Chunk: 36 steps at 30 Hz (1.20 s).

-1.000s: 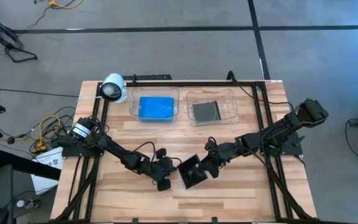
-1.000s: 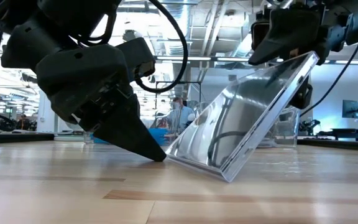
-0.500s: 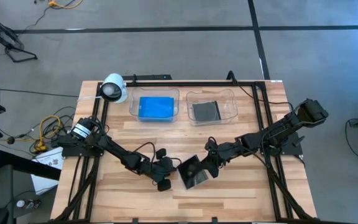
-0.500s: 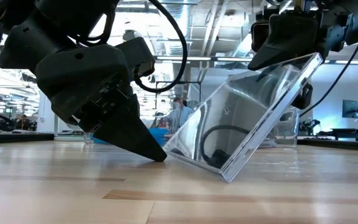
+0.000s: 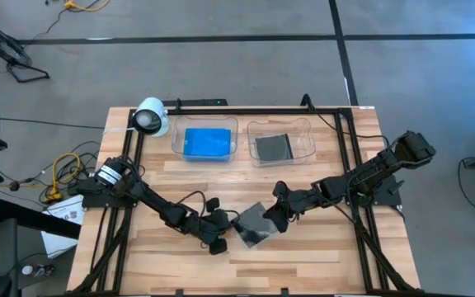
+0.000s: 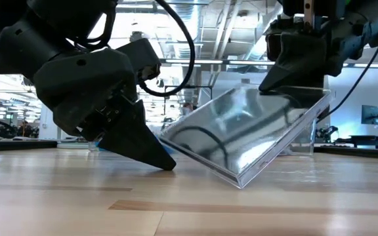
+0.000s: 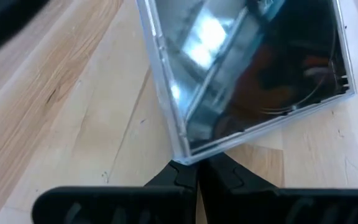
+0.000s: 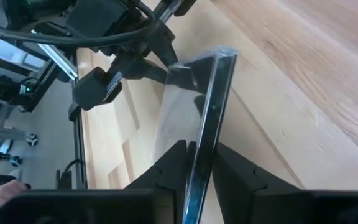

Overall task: Pick & place jewel cases by type
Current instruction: Put the black cd case into the right transparent bin

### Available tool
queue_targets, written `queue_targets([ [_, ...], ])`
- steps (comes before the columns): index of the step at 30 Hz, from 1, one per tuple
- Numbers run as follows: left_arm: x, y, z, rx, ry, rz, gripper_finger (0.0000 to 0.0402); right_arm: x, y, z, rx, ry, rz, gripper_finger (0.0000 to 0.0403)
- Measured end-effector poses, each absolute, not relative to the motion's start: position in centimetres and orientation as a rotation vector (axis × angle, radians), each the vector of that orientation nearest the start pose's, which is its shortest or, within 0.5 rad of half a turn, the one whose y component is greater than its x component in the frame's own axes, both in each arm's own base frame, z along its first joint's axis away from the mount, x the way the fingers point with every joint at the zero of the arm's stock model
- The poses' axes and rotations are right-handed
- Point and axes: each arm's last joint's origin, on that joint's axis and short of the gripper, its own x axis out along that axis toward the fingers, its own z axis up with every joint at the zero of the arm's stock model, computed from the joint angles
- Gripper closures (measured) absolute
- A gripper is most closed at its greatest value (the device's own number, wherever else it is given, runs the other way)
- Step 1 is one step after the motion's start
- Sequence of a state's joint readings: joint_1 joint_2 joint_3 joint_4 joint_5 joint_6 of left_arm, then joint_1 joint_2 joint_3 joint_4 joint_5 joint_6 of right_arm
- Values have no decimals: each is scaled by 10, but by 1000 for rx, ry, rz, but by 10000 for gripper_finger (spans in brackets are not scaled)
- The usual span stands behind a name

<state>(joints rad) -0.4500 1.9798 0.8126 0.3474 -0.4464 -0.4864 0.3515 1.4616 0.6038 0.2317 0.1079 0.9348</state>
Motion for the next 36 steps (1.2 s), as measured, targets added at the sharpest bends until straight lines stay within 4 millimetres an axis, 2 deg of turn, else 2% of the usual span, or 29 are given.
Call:
queue_targets([
  [36, 312, -138, 76, -72, 693, 188, 401, 259, 88, 163, 705, 610, -174, 349],
])
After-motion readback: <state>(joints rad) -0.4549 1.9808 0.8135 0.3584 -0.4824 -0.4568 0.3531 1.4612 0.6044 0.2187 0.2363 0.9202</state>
